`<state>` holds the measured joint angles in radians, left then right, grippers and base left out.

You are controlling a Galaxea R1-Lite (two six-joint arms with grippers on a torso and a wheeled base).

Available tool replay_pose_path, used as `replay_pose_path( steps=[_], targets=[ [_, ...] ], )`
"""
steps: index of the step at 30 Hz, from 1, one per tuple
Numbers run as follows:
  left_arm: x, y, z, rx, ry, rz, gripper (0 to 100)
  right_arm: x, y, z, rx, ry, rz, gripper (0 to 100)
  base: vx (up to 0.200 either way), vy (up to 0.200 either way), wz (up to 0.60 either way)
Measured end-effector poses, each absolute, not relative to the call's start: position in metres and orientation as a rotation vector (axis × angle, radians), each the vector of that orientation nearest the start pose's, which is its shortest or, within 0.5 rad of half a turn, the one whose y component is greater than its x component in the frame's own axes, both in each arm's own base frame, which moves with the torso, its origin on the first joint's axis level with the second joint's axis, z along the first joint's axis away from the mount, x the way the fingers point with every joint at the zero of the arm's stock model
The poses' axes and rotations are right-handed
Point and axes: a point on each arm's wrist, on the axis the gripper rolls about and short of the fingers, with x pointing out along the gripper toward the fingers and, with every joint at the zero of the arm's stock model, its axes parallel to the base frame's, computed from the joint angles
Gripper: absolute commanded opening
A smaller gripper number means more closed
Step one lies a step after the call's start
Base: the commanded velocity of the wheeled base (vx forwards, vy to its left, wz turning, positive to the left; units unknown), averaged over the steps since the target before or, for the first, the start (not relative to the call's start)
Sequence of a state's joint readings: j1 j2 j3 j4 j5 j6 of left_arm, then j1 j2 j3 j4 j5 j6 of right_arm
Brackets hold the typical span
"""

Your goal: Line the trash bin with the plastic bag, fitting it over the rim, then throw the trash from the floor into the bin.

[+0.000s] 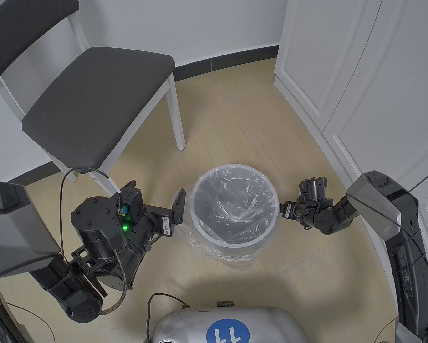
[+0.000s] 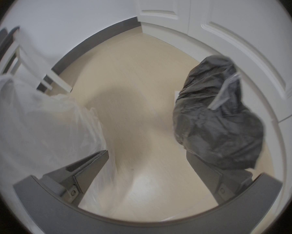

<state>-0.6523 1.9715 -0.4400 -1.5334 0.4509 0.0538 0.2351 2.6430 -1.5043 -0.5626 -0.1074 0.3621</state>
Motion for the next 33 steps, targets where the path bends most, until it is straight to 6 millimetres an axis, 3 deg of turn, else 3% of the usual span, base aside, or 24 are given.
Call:
replay_pose_path(
  steps=[10,18,24,33],
  targets=[
    [0.249,-0.173,0.096,0.066,0.019,-0.191,100,0.486,0.125,-0.060,0.322,0.600,0.053,100,0.000,0.000,0.00],
    [0.267,-0.173,0.059,0.126,0.109,-0.154,100,0.485,0.118,-0.066,0.335,0.616,0.043,100,0.000,0.000,0.00],
    [0.298,-0.174,0.019,0.239,0.166,-0.107,100,0.483,0.101,-0.063,0.395,0.553,0.089,100,0.000,0.000,0.00],
    [0.351,-0.150,-0.025,0.389,0.194,0.007,100,0.474,0.086,-0.064,0.462,0.508,0.105,100,0.000,0.000,0.00]
  ],
)
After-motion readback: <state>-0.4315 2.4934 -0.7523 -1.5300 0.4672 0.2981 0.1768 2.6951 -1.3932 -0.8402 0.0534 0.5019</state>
